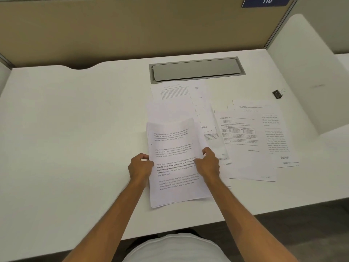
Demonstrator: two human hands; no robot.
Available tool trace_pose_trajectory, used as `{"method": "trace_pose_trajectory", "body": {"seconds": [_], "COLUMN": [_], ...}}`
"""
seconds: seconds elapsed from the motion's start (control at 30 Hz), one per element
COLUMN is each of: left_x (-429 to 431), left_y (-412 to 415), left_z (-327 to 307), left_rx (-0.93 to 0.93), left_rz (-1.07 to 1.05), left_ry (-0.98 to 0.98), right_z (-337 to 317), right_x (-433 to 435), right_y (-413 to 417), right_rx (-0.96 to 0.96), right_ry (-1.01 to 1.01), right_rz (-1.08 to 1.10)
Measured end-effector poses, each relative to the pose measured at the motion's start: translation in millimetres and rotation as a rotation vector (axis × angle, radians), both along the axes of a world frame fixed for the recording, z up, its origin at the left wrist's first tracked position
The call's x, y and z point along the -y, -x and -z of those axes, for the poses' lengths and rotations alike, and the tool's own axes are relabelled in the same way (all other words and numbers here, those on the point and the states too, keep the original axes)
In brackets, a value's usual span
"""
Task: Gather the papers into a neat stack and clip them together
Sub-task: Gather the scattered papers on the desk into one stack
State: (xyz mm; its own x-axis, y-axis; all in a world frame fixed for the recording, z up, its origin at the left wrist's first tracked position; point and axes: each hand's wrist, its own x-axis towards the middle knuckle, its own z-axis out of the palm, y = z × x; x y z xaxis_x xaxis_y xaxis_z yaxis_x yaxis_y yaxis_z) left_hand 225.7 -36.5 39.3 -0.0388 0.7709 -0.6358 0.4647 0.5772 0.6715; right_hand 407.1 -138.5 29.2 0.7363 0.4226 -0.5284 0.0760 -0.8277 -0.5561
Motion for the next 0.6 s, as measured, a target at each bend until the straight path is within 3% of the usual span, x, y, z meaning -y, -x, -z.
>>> {"method": "trace_pose_trajectory", "body": {"seconds": [0.17, 0.37, 0.6], "left_x": [5.7, 4.8, -3.9], "left_y": [-6.5, -6.0, -1.3], "left_z": [-0.3, -1.5, -11.1], "left_rx": [-0.068, -0.070, 0.249], "left_rz": [0.039, 0.007, -0.062], "left_ry": [-0.078, -0.093, -0.046], "right_z": [-0.2, -2.6, -11.0], "right_x": [0.7, 7.9, 5.5], "right_y": [-11.1, -25.3, -58.8], "right_rx": [-0.086, -0.198, -0.356], "right_ry": [-0.060, -0.311, -0.578], "right_rz": [0.054, -0.054, -0.071]}}
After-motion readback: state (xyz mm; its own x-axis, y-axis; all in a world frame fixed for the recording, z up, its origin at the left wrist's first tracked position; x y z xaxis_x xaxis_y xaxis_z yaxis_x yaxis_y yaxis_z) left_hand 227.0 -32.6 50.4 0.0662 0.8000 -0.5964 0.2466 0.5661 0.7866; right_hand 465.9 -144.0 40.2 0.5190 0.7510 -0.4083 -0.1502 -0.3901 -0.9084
